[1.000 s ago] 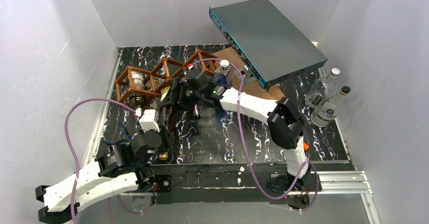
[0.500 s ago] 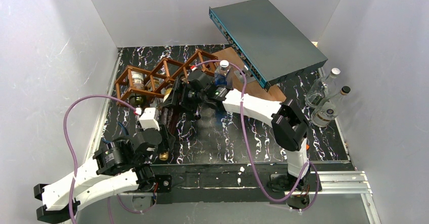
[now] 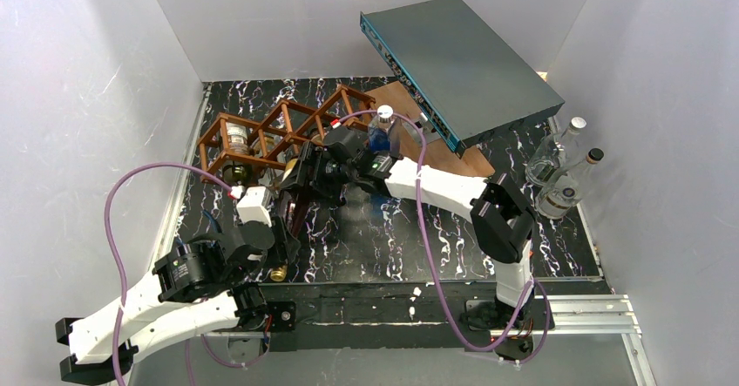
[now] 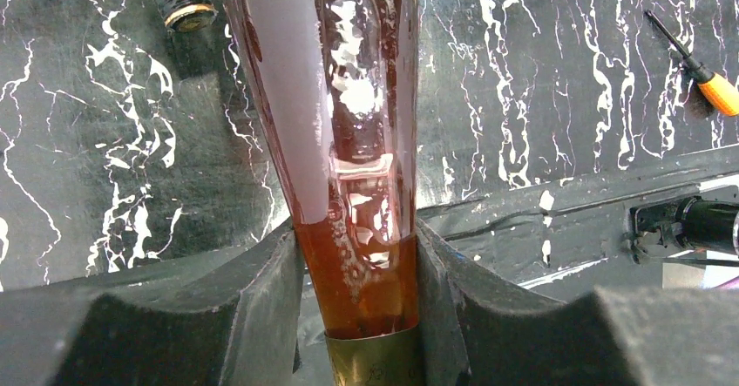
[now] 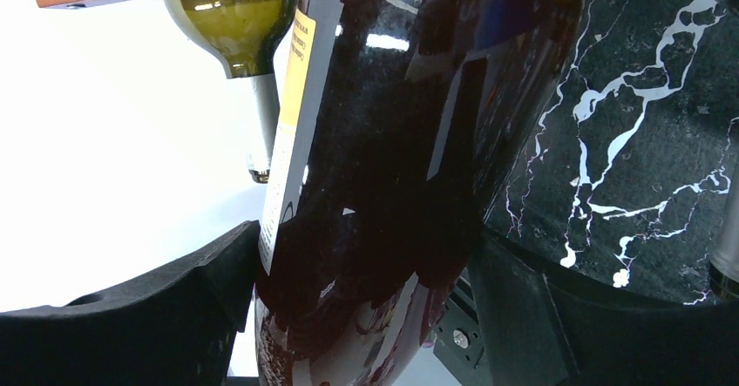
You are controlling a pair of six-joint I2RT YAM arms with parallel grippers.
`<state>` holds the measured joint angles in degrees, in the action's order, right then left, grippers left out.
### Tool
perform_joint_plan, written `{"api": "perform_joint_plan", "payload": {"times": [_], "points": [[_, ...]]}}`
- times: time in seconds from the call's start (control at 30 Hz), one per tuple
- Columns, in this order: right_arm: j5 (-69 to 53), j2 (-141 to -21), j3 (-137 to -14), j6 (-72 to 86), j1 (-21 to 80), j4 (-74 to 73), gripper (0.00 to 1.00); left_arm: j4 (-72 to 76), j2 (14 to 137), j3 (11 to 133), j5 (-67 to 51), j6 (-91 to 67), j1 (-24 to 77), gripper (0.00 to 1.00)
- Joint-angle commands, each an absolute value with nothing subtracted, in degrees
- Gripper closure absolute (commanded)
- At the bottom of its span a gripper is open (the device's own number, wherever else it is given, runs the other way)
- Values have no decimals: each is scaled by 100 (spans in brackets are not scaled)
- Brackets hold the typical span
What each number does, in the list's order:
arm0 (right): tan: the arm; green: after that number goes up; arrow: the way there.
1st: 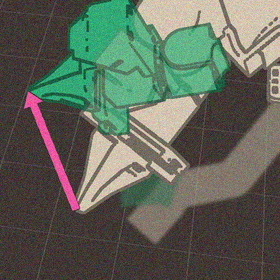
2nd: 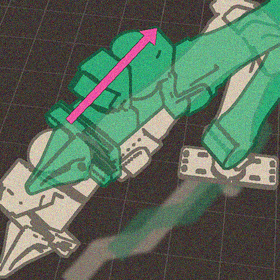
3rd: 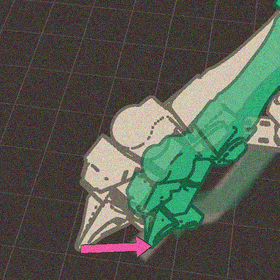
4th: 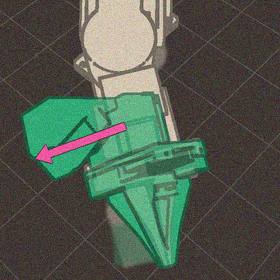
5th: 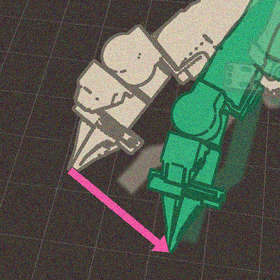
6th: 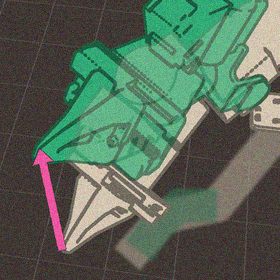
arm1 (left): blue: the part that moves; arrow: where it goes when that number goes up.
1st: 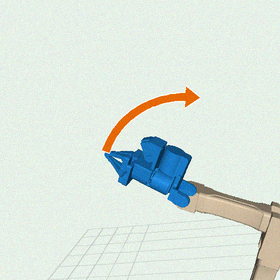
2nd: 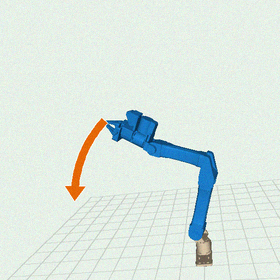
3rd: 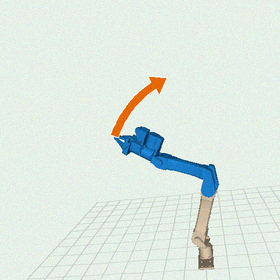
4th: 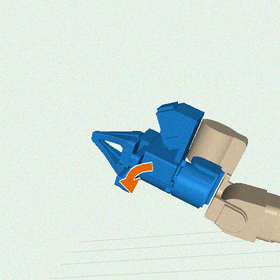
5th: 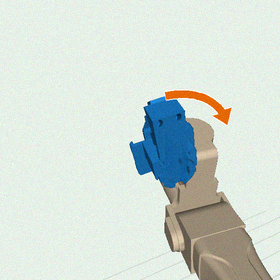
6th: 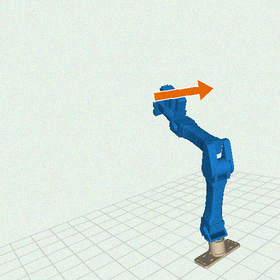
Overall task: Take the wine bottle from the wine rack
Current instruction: Pick up the wine bottle from the wine rack.
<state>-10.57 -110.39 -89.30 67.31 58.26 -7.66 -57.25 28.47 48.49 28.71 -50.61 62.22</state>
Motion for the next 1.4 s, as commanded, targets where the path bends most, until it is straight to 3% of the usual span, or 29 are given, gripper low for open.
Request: {"api": "perform_joint_plan", "payload": {"times": [0.0,0.6,1.1,1.23,1.37], "points": [[-1171,-10629,-9045,6108,5950,9,24,-4671,2718,5462,2824,-5035,6302,100],[-1232,-10512,-8782,5487,5881,275,13,-4744,2678,5326,2735,-5241,6302,100],[-1239,-10380,-8364,5335,5862,448,9,-4815,2780,5159,2472,-5566,6304,100],[-1166,-10375,-8277,5240,5846,463,2,-4812,2722,5062,2500,-5663,6306,100],[-1152,-10391,-8186,5204,5836,514,1,-4810,2630,4964,2546,-5734,6303,100]]}}
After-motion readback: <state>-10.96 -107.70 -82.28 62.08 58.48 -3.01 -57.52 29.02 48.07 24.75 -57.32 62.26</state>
